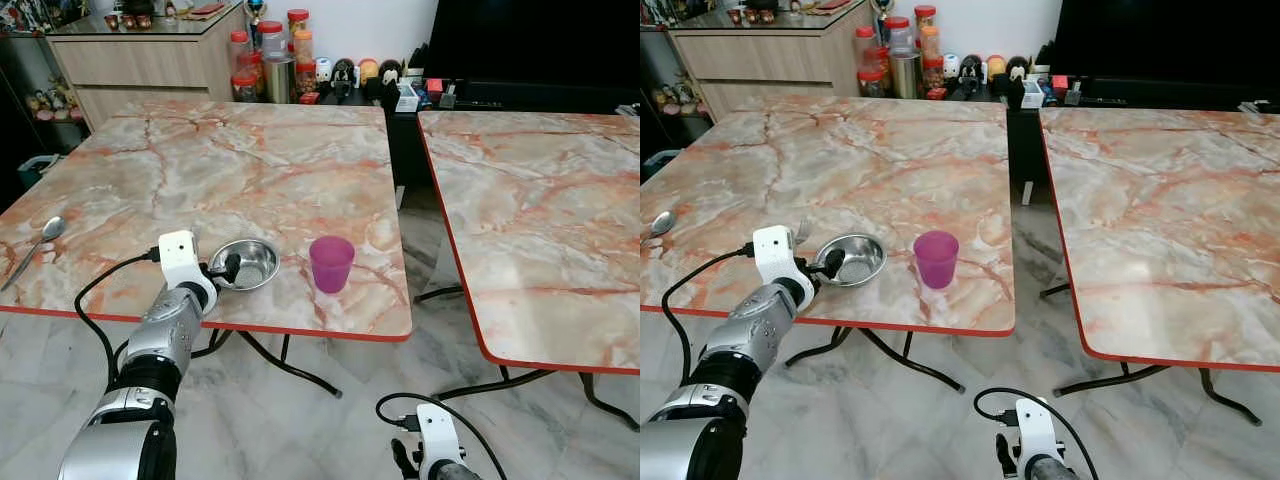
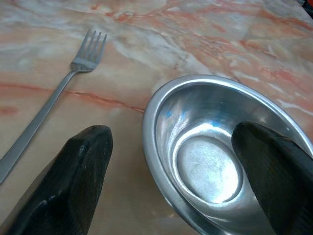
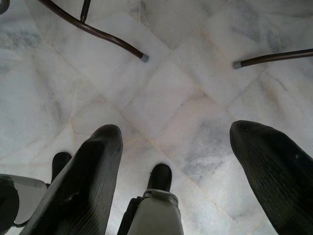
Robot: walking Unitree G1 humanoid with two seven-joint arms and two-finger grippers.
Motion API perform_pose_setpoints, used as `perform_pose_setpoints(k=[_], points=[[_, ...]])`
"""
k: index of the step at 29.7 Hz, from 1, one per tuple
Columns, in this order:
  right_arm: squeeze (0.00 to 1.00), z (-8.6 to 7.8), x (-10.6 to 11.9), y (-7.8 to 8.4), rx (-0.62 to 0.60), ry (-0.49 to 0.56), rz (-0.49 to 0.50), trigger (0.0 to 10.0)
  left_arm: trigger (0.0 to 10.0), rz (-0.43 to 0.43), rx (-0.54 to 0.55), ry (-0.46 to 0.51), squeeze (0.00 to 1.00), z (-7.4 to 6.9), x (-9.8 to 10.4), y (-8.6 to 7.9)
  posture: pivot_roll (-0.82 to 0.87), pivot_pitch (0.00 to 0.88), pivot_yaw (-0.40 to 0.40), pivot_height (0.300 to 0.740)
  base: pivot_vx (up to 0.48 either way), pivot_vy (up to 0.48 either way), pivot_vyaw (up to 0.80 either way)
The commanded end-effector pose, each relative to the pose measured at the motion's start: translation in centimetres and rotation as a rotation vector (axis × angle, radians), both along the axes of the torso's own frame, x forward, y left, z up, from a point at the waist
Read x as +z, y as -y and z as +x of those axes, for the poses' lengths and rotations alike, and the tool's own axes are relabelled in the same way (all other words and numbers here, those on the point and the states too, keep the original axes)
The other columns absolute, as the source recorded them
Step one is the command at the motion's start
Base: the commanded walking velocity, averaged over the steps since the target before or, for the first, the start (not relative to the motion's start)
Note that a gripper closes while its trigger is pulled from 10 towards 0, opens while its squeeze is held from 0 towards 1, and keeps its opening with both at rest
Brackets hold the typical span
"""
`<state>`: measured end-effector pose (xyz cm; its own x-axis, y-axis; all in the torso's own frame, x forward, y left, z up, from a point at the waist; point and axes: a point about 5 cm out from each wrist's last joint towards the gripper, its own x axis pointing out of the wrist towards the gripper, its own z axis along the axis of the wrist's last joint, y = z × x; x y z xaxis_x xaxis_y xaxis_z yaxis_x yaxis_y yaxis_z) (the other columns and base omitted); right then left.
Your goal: Setting the table
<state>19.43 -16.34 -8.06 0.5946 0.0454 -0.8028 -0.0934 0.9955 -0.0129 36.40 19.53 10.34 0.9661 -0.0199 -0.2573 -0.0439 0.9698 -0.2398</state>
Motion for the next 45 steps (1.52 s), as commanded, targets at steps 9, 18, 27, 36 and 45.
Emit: perform_pose_setpoints(k=[9, 18, 27, 36, 45], points=[[0.0, 0.1, 0.0, 0.0, -0.006, 0.001, 0.003, 10.0, 10.0, -0.041, 0.037, -0.072, 0.0, 0.1, -0.3, -0.2, 0.01, 0.0, 0.013, 0.74, 0.0, 0.0, 0.0], [0.0, 0.0, 0.0, 0.0, -0.006, 0.001, 0.004, 10.0, 10.0, -0.068, 0.018, -0.107, 0.0, -0.1, -0.9, 0.2, 0.01, 0.0, 0.017, 0.74, 0.0, 0.0, 0.0], [0.0, 0.0, 0.0, 0.0, -0.008, 0.001, 0.004, 10.0, 2.8, -0.086, 0.002, -0.117, 0.0, 0.0, -0.9, 0.5, 0.01, 0.0, 0.016, 0.74, 0.0, 0.0, 0.0], [0.0, 0.1, 0.0, -0.1, -0.004, -0.001, 0.002, 10.0, 0.0, -0.09, -0.004, -0.117, 0.0, 0.0, -0.9, 0.5, 0.01, 0.0, 0.018, 0.74, 0.0, 0.0, 0.0], [0.0, 0.0, 0.0, -0.1, -0.003, -0.003, 0.002, 10.0, 0.0, -0.09, -0.008, -0.13, 0.0, -0.1, -1.0, 0.4, 0.02, 0.0, 0.018, 0.74, 0.0, 0.0, 0.0]])
